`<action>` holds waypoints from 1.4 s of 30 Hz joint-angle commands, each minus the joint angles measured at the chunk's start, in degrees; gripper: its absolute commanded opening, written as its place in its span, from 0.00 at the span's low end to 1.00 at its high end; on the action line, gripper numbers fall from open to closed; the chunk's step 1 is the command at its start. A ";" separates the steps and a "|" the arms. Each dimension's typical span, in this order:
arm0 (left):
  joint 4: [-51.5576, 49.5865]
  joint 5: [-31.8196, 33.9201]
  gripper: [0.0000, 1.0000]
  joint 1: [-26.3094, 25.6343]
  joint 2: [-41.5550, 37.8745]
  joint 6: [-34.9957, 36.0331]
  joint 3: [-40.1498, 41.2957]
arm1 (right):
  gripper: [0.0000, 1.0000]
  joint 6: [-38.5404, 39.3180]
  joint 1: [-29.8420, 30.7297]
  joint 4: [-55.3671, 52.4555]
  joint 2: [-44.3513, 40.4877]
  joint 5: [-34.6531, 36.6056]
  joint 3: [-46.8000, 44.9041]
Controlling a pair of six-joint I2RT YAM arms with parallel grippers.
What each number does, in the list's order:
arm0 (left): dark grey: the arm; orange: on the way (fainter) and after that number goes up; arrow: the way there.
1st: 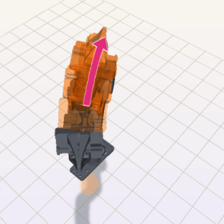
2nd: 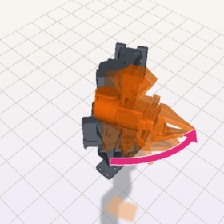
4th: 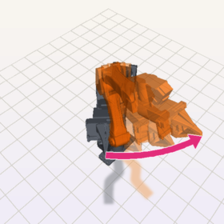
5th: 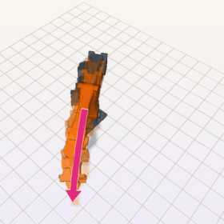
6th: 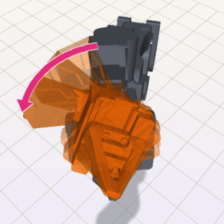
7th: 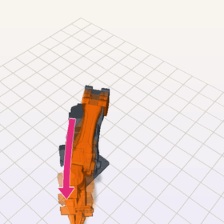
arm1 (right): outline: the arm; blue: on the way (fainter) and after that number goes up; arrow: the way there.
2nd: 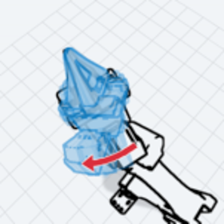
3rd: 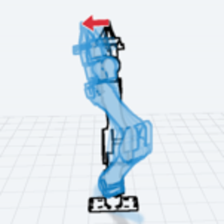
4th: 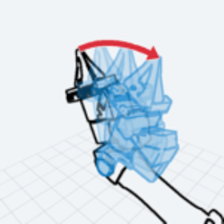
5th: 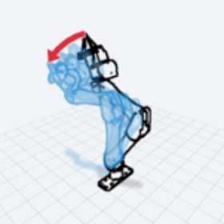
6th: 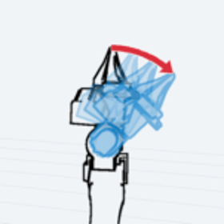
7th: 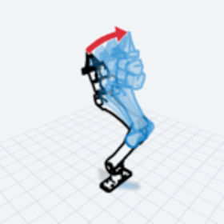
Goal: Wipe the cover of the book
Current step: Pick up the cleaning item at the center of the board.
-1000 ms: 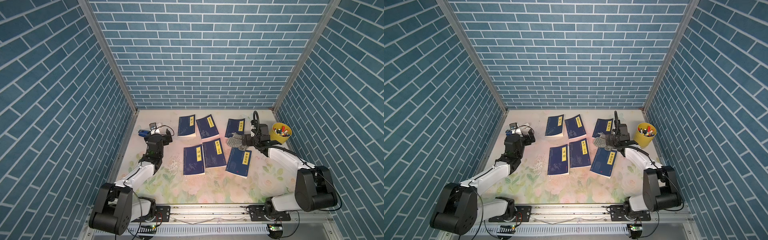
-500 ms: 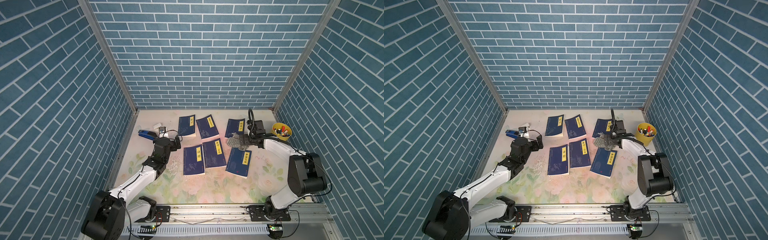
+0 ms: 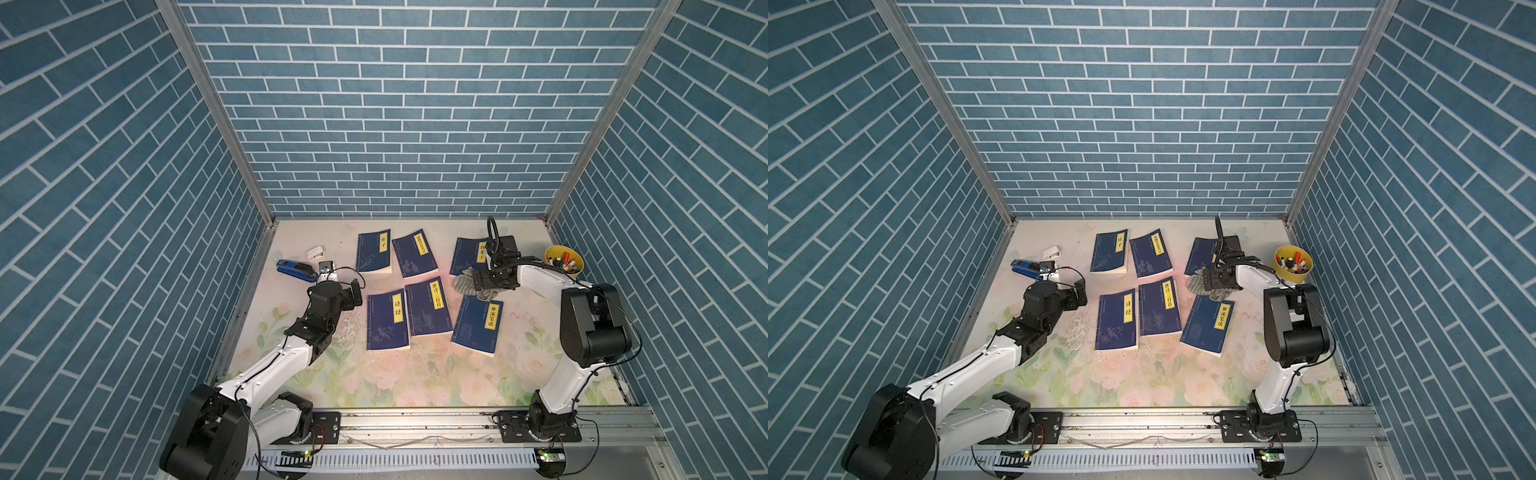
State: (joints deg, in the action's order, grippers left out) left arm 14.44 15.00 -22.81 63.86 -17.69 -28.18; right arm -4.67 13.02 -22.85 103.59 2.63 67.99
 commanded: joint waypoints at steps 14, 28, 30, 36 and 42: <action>-1.00 -0.72 1.00 -0.57 -1.10 -0.85 0.76 | 0.69 -4.27 -2.91 -16.48 8.90 -2.12 6.10; -1.56 -0.84 1.00 -0.68 -0.94 -1.42 0.64 | 0.02 -2.25 -2.48 -11.87 1.50 -3.44 3.32; -1.52 -0.85 1.00 -0.71 -0.96 -1.70 0.58 | 0.02 -1.52 -1.60 -11.89 -1.47 -3.08 2.94; -2.87 -0.26 1.00 -0.70 -0.84 -2.25 -0.83 | 0.02 -0.60 3.27 -15.01 -9.84 -2.81 4.74; -5.22 0.55 1.00 -0.69 -0.33 -2.48 -3.64 | 0.02 -0.96 10.56 -18.29 -12.46 -4.64 8.24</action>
State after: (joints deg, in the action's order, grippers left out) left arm 11.11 14.50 -23.20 63.70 -19.77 -29.47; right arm -7.18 20.95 -37.10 91.66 -0.45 74.70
